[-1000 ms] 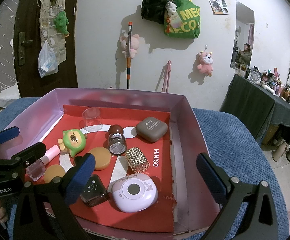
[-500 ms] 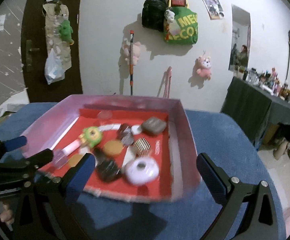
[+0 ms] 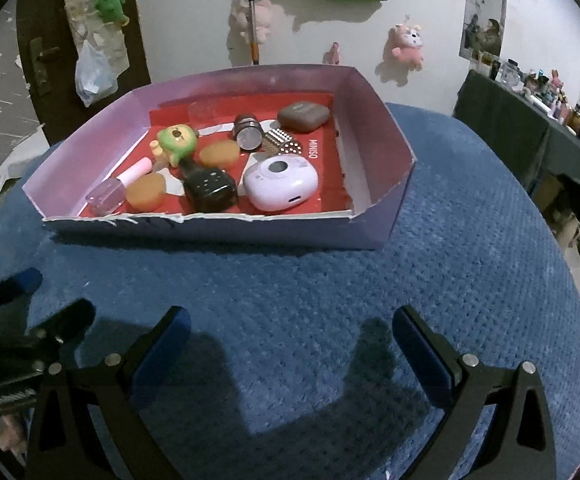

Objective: Organize rigid objects

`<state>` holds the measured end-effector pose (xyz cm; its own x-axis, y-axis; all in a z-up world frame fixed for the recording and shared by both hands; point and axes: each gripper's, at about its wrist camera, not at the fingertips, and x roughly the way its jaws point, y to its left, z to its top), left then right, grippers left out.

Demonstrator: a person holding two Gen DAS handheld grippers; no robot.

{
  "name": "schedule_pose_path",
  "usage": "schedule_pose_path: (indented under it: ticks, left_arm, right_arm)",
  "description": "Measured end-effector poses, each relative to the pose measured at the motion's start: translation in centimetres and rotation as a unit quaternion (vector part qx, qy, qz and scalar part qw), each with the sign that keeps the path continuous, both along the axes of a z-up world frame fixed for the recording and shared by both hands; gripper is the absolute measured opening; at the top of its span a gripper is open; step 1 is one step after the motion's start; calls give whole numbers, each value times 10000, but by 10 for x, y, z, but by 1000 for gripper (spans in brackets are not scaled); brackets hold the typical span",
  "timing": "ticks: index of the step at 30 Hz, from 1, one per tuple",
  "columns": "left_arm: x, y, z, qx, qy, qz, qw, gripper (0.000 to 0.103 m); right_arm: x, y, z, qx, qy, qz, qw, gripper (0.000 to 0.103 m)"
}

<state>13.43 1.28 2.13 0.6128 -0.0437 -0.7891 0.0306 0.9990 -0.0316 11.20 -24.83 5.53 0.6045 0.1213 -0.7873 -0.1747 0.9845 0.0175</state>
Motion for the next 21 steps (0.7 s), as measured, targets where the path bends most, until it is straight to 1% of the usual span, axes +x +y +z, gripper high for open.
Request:
schedule_pose_path:
  ticks: [2, 4, 7, 10, 21]
  left_arm:
    - [2, 3, -2, 7, 76, 111, 9999, 98]
    - [1, 2, -2, 57, 70, 99, 9999, 98]
    - [0, 1, -2, 100, 76, 104, 9999, 99]
    - [5, 4, -2, 113, 117, 166, 9997, 103]
    - [5, 5, -1, 112, 122, 178, 9997, 103]
  right_arm:
    - [1, -1, -4, -26, 108, -15, 9999, 103]
    - [2, 1, -8, -97, 269, -12, 9996, 103]
    - [-2, 1, -8, -231, 242, -33, 9994, 103]
    - [-1, 1, -9, -230, 278, -69, 9993, 103]
    - [3, 0, -8, -193, 305, -110, 9993, 103]
